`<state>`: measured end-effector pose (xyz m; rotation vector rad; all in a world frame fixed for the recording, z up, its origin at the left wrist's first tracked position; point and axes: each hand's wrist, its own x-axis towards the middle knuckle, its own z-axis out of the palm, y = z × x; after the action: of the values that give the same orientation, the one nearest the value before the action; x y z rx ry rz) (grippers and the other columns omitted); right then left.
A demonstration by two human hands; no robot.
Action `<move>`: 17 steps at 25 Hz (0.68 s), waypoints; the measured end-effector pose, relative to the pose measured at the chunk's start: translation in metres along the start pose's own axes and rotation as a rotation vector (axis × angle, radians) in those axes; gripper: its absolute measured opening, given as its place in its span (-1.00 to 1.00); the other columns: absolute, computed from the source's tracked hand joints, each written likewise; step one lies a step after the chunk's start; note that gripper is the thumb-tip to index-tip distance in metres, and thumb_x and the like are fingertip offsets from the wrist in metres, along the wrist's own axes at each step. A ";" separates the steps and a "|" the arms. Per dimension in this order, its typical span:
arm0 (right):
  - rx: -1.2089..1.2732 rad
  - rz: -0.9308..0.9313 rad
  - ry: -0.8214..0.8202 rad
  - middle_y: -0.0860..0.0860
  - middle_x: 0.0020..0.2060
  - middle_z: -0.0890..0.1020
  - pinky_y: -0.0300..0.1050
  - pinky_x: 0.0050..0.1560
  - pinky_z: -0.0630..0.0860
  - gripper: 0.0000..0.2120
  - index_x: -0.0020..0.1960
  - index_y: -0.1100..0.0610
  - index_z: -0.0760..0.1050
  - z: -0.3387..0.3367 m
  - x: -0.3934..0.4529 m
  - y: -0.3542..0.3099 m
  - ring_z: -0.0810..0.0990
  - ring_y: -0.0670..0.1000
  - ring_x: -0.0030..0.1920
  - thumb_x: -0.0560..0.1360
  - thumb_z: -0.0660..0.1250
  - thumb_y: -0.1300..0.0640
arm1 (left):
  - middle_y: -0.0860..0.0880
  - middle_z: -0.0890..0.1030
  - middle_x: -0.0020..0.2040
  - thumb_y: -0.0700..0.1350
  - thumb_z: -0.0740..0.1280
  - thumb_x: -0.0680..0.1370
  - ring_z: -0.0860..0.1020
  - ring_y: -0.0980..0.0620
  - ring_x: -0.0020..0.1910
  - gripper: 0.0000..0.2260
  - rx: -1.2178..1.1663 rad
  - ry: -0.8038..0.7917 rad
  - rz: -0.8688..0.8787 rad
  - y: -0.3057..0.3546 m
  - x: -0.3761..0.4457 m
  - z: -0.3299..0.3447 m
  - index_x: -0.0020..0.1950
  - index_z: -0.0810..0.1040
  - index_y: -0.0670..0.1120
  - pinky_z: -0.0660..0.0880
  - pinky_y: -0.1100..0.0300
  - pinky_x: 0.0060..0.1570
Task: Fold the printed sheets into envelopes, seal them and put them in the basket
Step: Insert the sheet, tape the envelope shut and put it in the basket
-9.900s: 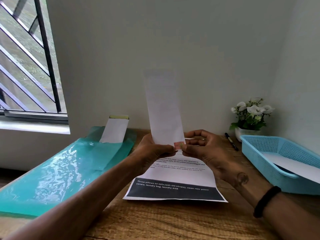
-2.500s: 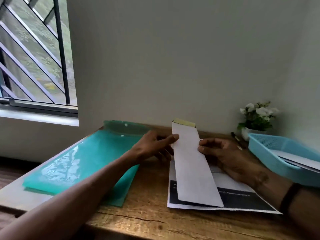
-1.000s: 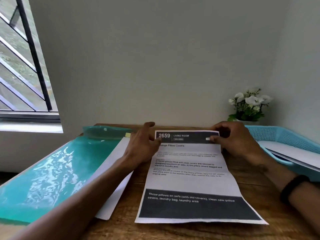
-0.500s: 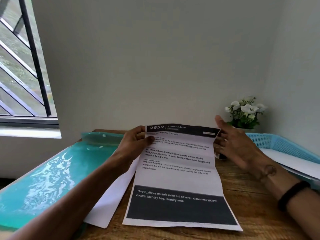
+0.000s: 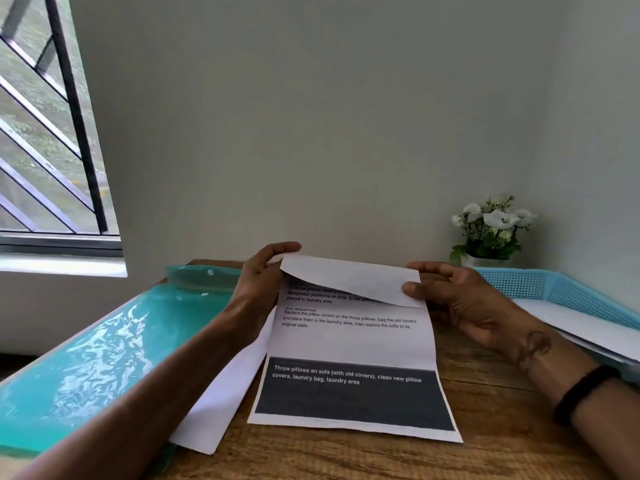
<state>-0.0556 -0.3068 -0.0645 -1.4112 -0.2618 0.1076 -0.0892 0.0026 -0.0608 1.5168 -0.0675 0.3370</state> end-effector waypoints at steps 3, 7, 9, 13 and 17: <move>-0.023 -0.076 0.092 0.16 0.04 0.77 -0.04 -0.23 0.71 -0.48 0.21 0.21 0.62 -0.001 0.001 -0.001 0.79 0.12 -0.07 0.26 0.59 0.28 | -0.04 0.77 0.02 0.20 0.20 0.70 0.72 -0.04 -0.05 -0.64 -0.027 -0.132 -0.161 0.004 -0.003 -0.001 0.26 0.66 0.03 0.62 0.03 -0.08; -0.081 -0.131 0.130 0.13 -0.01 0.78 0.04 -0.22 0.73 -0.53 0.14 0.20 0.64 -0.002 0.001 -0.001 0.79 0.12 -0.13 0.25 0.60 0.23 | -0.08 0.76 0.13 -0.06 0.45 0.61 0.76 -0.08 0.04 -0.72 0.102 -0.213 -0.129 0.001 -0.008 -0.001 0.31 0.60 -0.05 0.67 0.05 -0.08; -0.100 -0.143 0.122 0.11 0.00 0.78 0.07 -0.18 0.72 -0.52 0.14 0.17 0.65 -0.003 0.003 -0.002 0.79 0.12 -0.11 0.23 0.61 0.23 | -0.09 0.77 0.11 -0.17 0.46 0.60 0.75 -0.12 0.06 -0.74 0.083 -0.184 -0.121 0.001 -0.009 0.000 0.29 0.62 -0.09 0.69 0.01 -0.04; -0.105 -0.183 0.134 0.12 -0.01 0.78 0.18 -0.02 0.64 -0.69 0.05 0.14 0.69 -0.004 0.004 -0.001 0.78 0.15 -0.12 0.34 0.58 0.31 | -0.21 0.76 0.06 -0.32 0.40 0.61 0.75 -0.16 -0.11 -0.79 -0.027 -0.131 -0.146 0.005 -0.007 0.000 0.25 0.63 -0.23 0.71 0.01 -0.14; -0.107 -0.274 0.140 0.12 -0.10 0.79 -0.20 -0.27 0.64 -0.78 -0.15 0.11 0.75 0.002 0.000 -0.003 0.76 0.02 -0.19 0.41 0.51 0.42 | -0.17 0.72 -0.24 -0.28 0.29 0.63 0.68 -0.06 -0.40 -0.84 -0.088 -0.046 -0.244 0.009 -0.007 0.002 0.05 0.67 -0.25 0.59 0.16 -0.44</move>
<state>-0.0562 -0.3051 -0.0608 -1.4679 -0.3457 -0.2332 -0.0983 -0.0001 -0.0543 1.4270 0.0654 0.1029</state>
